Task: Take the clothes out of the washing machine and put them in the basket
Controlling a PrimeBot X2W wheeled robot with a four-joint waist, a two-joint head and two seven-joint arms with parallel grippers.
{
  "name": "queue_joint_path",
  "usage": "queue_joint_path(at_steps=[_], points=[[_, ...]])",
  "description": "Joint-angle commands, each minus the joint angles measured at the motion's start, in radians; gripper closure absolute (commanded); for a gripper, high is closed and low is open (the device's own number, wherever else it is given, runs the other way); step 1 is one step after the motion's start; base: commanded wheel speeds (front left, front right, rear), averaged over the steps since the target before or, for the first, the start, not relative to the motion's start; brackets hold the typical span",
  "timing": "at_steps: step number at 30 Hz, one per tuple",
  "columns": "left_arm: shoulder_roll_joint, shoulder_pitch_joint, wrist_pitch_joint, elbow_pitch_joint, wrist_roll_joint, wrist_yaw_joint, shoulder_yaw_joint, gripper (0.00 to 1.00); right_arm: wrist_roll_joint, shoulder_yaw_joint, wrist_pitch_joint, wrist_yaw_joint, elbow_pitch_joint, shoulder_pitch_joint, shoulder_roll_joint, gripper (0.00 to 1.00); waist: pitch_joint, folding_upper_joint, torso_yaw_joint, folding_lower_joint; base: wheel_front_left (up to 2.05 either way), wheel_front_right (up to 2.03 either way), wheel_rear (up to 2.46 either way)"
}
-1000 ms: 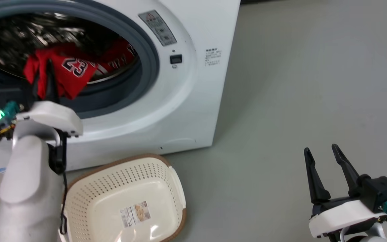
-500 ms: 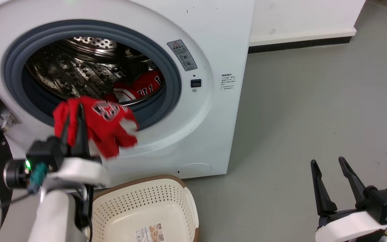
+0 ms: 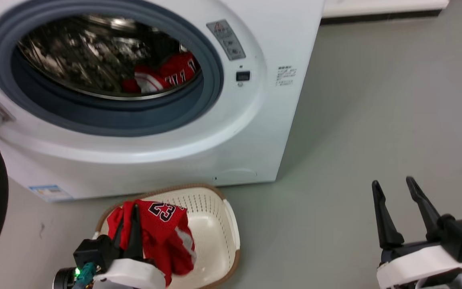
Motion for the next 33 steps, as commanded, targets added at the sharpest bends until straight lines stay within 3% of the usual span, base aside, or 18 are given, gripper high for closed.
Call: queue_joint_path(at_steps=[1, 9, 17, 30, 31, 32, 33], points=[[-0.005, -0.027, -0.006, 0.014, -0.008, 0.011, -0.003, 1.0, -0.004, 0.004, 0.001, 0.0, -0.008, -0.028, 0.002, 0.0, 0.099, 0.0, 0.012, 0.0001, 0.0, 0.0, 0.0], [-0.019, -0.156, -0.009, 0.141, -0.012, 0.021, -0.019, 1.0, -0.01, 0.03, -0.013, 0.0, -0.01, -0.124, 0.002, 0.0, 0.308, 0.0, 0.007, 0.0001, 0.0, 0.0, 0.0], [-0.022, -0.38, -0.008, 0.422, -0.015, 0.013, -0.016, 1.0, -0.003, 0.066, -0.048, 0.0, 0.022, -0.235, 0.002, 0.0, 0.511, 0.0, -0.023, 0.0001, 0.0, 0.0, 0.0], [-0.014, -0.494, -0.008, 0.742, -0.032, 0.003, 0.037, 1.0, 0.012, 0.091, -0.096, 0.0, 0.101, -0.285, 0.002, 0.0, 0.546, 0.0, -0.07, 0.0001, 0.0, 0.0, 0.0], [-0.013, -0.493, -0.008, 0.744, -0.028, 0.005, 0.041, 0.69, 0.011, 0.086, -0.097, 0.0, 0.106, -0.284, 0.002, 0.0, 0.537, 0.0, -0.068, 0.0001, 0.0, 0.0, 0.0], [-0.013, -0.49, -0.008, 0.741, -0.027, 0.007, 0.047, 0.3, 0.009, 0.082, -0.097, 0.0, 0.111, -0.282, 0.002, 0.0, 0.527, 0.0, -0.066, 0.0001, 0.0, 0.0, 0.0], [-0.013, -0.484, -0.008, 0.735, -0.023, 0.007, 0.052, 0.0, 0.006, 0.079, -0.099, 0.0, 0.115, -0.28, 0.002, 0.0, 0.514, 0.0, -0.063, 0.0001, 0.0, 0.0, 0.0]])
